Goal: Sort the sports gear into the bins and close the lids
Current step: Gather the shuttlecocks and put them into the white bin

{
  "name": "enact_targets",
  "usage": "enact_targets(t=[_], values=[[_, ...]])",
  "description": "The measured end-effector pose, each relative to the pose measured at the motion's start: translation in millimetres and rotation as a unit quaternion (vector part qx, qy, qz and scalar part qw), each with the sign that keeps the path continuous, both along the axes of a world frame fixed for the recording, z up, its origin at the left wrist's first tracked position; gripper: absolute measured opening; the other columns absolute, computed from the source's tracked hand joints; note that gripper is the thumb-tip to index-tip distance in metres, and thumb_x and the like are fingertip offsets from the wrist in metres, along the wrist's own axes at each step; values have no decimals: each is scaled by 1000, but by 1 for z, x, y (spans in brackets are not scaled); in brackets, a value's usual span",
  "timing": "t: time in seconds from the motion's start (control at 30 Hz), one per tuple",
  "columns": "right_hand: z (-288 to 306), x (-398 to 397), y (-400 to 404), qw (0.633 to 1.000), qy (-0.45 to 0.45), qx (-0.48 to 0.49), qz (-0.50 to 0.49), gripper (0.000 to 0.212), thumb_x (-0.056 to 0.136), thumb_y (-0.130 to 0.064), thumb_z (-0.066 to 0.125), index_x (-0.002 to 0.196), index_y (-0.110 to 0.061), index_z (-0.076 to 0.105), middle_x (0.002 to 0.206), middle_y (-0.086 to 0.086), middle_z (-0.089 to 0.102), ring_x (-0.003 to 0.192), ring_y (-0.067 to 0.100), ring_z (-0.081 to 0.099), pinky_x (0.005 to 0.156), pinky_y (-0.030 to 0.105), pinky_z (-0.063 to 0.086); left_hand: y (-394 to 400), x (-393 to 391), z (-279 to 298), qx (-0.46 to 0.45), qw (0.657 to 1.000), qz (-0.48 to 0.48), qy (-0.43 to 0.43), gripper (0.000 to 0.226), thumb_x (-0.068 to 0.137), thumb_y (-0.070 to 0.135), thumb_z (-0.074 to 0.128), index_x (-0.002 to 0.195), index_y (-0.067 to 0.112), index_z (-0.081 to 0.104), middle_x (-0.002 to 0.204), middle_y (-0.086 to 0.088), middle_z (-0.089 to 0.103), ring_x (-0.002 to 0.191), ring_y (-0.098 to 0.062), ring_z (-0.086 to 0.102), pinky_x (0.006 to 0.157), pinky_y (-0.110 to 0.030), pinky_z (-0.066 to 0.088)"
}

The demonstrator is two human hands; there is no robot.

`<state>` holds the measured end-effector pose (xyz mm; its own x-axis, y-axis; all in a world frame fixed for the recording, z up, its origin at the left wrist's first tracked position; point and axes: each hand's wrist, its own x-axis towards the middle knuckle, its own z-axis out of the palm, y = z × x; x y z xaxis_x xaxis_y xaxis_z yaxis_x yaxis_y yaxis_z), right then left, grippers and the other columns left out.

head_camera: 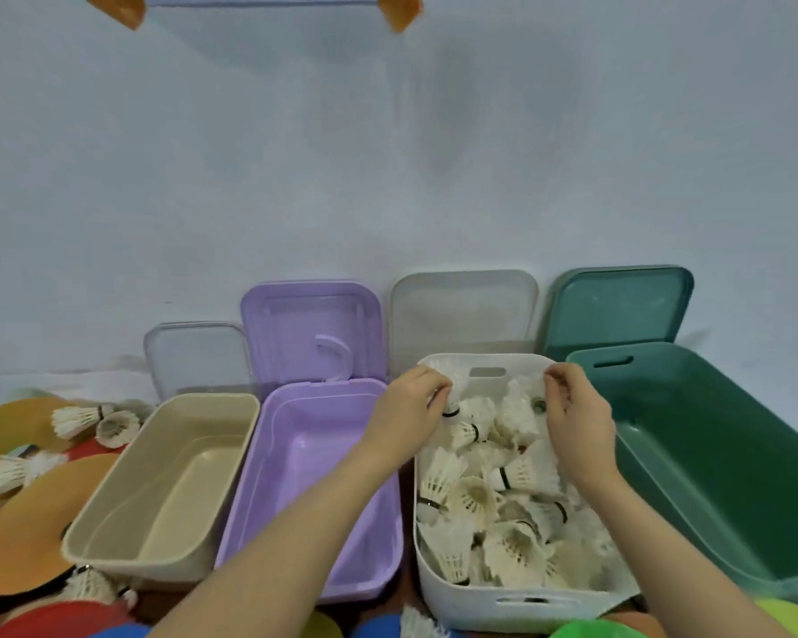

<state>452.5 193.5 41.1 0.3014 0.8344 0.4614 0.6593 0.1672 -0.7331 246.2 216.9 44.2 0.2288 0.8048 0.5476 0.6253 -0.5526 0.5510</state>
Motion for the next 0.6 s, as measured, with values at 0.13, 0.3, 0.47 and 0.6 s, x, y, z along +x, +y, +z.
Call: enact_targets(t=[0.13,0.3,0.47,0.6], values=[[-21,11,16,998,-31,-52,22,11,97,-22,45,95,-25,55,86,-7,63,76,10,58,66,29,42,16,22,-20,-30,998,45,23,20,90,12,49,86,1,65,100,-9,63,94,-22,58,80,-29,43],[-46,10,26,967,-54,-184,168,36,99,-34,38,134,-30,47,130,-17,52,121,5,47,102,27,38,27,24,-40,-133,978,85,136,29,99,22,40,120,8,54,148,-2,34,126,-20,44,95,-30,37],[-55,4,24,915,-211,-215,270,51,98,-49,17,148,-35,12,148,-24,12,140,-5,6,116,26,0,35,23,-44,-137,956,53,254,52,101,35,28,149,18,15,157,2,8,144,-18,4,115,-33,5],[-60,-5,23,891,-254,-274,259,52,98,-48,9,147,-34,-2,151,-20,-6,140,-1,-10,114,26,-11,39,21,-42,-207,905,47,369,49,101,37,16,144,17,31,151,1,30,143,-16,11,114,-40,-4]])
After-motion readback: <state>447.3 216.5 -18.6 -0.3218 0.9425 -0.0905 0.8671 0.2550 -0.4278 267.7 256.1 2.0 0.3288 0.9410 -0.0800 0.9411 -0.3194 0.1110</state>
